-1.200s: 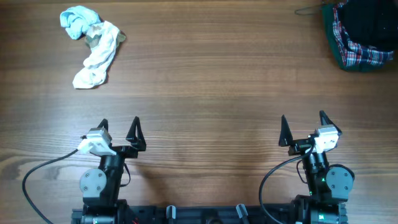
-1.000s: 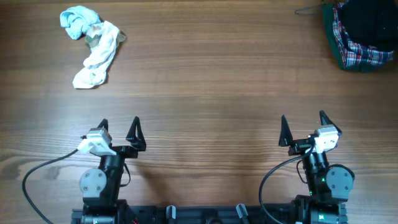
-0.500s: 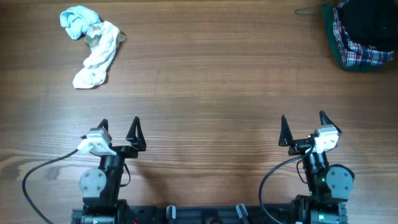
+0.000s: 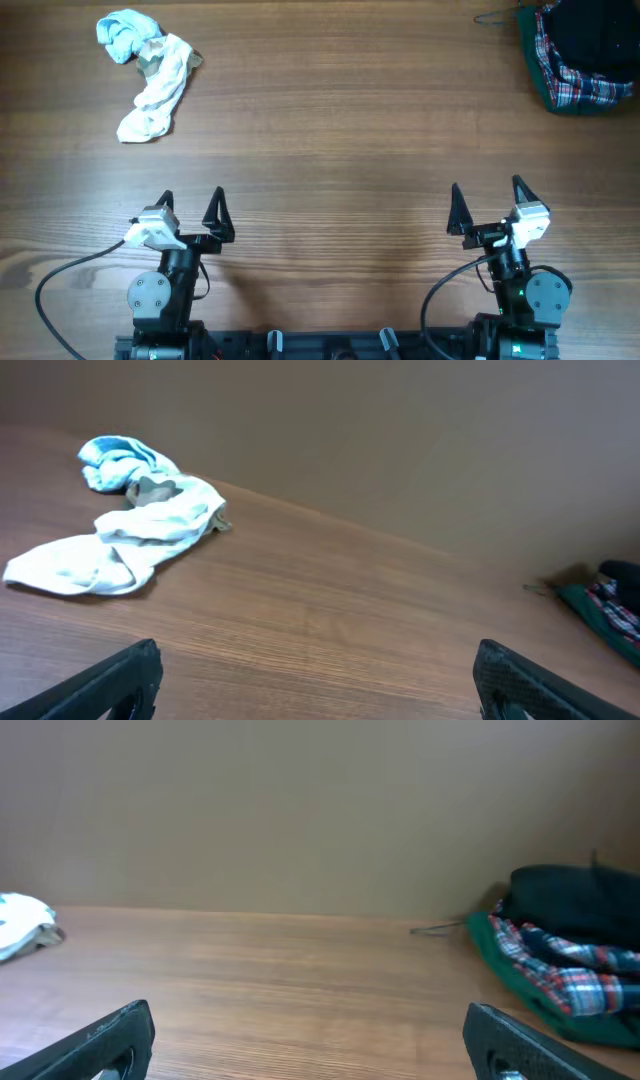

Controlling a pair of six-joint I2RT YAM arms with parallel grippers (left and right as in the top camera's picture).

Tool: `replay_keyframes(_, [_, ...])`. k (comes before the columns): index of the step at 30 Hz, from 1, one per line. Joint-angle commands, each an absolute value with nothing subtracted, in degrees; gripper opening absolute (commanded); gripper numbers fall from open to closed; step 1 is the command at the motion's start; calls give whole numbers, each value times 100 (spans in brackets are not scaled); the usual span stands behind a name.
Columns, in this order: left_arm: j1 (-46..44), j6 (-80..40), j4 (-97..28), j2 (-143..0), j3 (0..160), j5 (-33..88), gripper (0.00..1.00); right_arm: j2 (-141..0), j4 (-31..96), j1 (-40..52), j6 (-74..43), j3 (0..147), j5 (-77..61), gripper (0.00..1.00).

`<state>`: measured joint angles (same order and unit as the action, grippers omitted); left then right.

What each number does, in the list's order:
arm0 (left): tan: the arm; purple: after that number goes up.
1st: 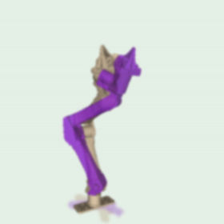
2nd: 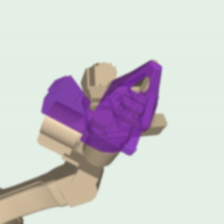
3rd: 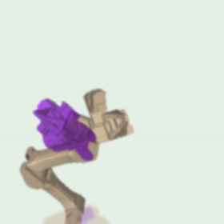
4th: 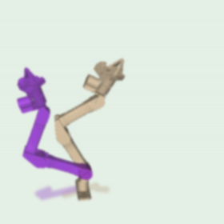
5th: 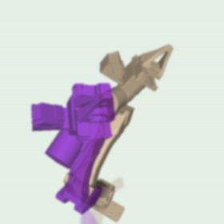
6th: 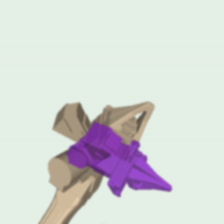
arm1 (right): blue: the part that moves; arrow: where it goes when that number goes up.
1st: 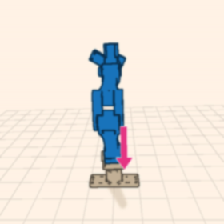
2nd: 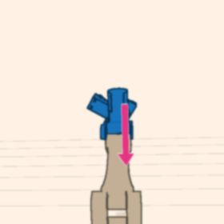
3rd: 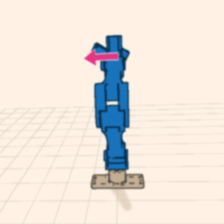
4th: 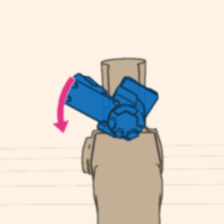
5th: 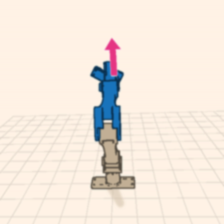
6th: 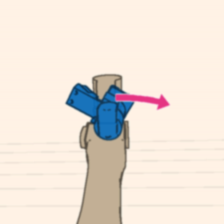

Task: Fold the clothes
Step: 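Raise both arms from rest toward the white shirt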

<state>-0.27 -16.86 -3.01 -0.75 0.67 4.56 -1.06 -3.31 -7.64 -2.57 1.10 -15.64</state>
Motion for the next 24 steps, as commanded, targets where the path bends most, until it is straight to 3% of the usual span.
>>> replay_keyframes(1, [-12, -1719, -233, -54, 32, 1127, 100, -99, -386, -746, -1933, 95, -1809, 100])
replay_keyframes(4, [-12, -1984, -43, -54, 40, 1584, 100, -102, -390, -746, -2995, 95, -1887, 100])
replay_keyframes(9, [-12, -2189, -322, -493, 464, 1581, 100, -128, -384, -746, -2504, 193, -2628, 100])
replay_keyframes(12, [-12, -2143, -397, -1765, 1216, 1586, 100, -565, -386, -746, -2502, 502, -2860, 100])
replay_keyframes(19, [-12, -1796, -2399, -5675, 4379, 1872, 100, -3634, -40, -746, -2106, 2571, -3791, 100])
replay_keyframes(24, [-12, -1653, -1922, -6779, 5017, 2414, 100, -6359, 2233, -580, -860, 5242, -3938, 100])
